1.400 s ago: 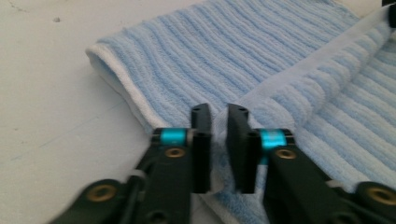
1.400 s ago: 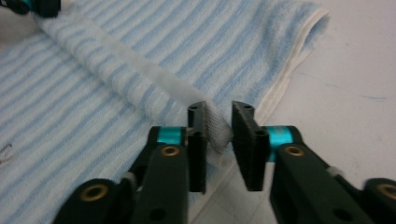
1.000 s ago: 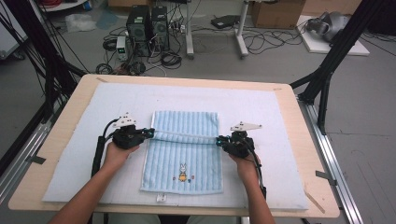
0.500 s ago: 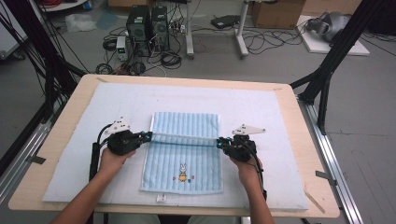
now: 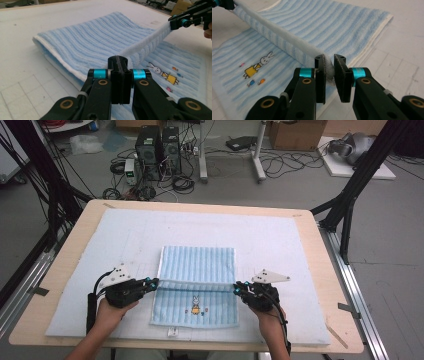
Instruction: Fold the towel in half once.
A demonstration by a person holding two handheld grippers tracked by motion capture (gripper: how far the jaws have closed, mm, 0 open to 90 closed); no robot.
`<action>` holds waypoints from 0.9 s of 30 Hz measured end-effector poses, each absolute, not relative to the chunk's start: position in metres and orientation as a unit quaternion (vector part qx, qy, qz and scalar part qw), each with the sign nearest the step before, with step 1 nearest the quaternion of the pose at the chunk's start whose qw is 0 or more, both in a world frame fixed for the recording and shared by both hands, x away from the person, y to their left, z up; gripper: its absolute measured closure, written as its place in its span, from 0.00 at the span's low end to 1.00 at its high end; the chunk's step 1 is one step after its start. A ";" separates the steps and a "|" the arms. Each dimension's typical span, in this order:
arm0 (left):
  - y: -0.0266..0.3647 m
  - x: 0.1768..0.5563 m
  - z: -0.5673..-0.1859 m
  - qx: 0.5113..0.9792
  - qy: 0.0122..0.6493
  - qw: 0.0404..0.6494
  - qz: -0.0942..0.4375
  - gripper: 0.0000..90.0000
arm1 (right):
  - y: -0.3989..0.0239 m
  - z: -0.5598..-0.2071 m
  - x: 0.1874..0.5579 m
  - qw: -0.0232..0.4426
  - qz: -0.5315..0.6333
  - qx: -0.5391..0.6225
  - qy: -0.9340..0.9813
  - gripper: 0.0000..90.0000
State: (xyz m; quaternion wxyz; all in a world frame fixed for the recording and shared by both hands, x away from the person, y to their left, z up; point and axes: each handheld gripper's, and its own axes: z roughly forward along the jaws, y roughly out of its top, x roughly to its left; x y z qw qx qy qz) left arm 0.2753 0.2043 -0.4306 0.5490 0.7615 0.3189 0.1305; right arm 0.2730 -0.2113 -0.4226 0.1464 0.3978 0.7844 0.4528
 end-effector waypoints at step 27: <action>0.210 0.213 -0.445 0.799 0.292 0.519 0.085 1.00 | -0.206 -0.426 0.203 0.143 0.414 0.359 0.824 0.89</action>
